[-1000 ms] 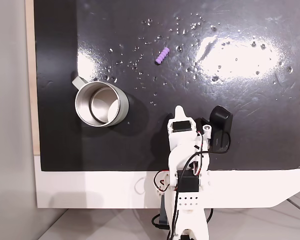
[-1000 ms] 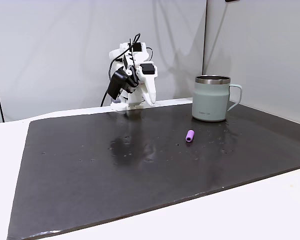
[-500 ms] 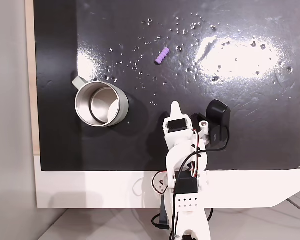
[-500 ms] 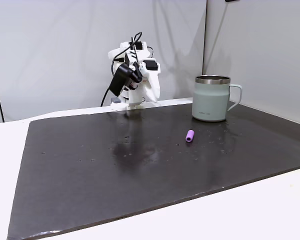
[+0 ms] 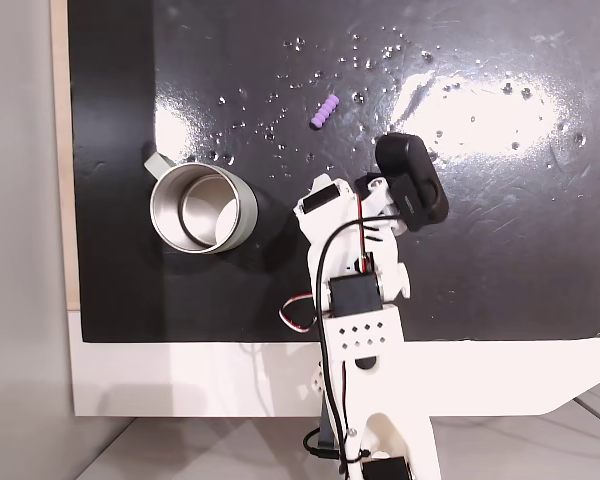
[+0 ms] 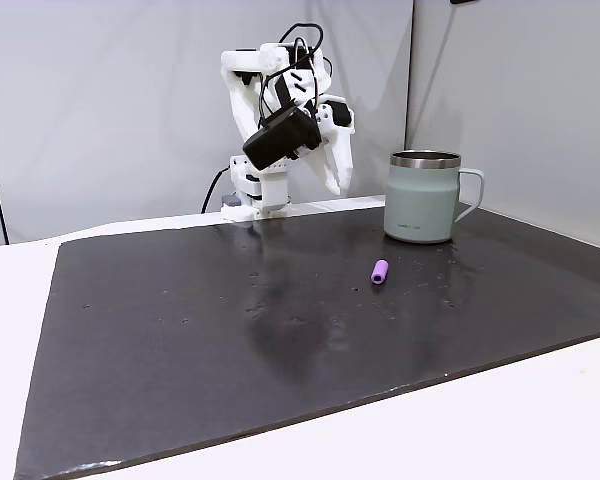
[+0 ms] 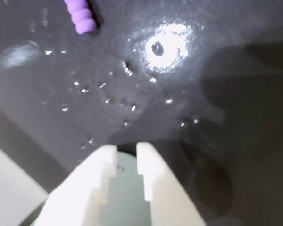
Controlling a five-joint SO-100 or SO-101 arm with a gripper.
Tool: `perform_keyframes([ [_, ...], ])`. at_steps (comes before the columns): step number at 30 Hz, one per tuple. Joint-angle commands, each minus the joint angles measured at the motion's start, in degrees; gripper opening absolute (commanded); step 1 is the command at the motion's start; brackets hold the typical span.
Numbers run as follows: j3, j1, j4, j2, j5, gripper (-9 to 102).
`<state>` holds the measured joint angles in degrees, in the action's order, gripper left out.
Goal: Grasp a pengrip and put it in the cup.
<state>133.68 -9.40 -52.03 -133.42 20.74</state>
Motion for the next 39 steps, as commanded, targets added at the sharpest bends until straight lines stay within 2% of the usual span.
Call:
perform_keyframes([
  [1, -8.61, 0.79, 0.00, 9.05, 4.48, 1],
  [8, -17.31, 1.93, 0.53, 21.80, 12.22, 1],
  [25, -35.51, 2.46, 1.41, 44.91, 16.52, 1],
  [39, -57.66, 3.43, -7.03, 57.48, 18.54, 15],
])
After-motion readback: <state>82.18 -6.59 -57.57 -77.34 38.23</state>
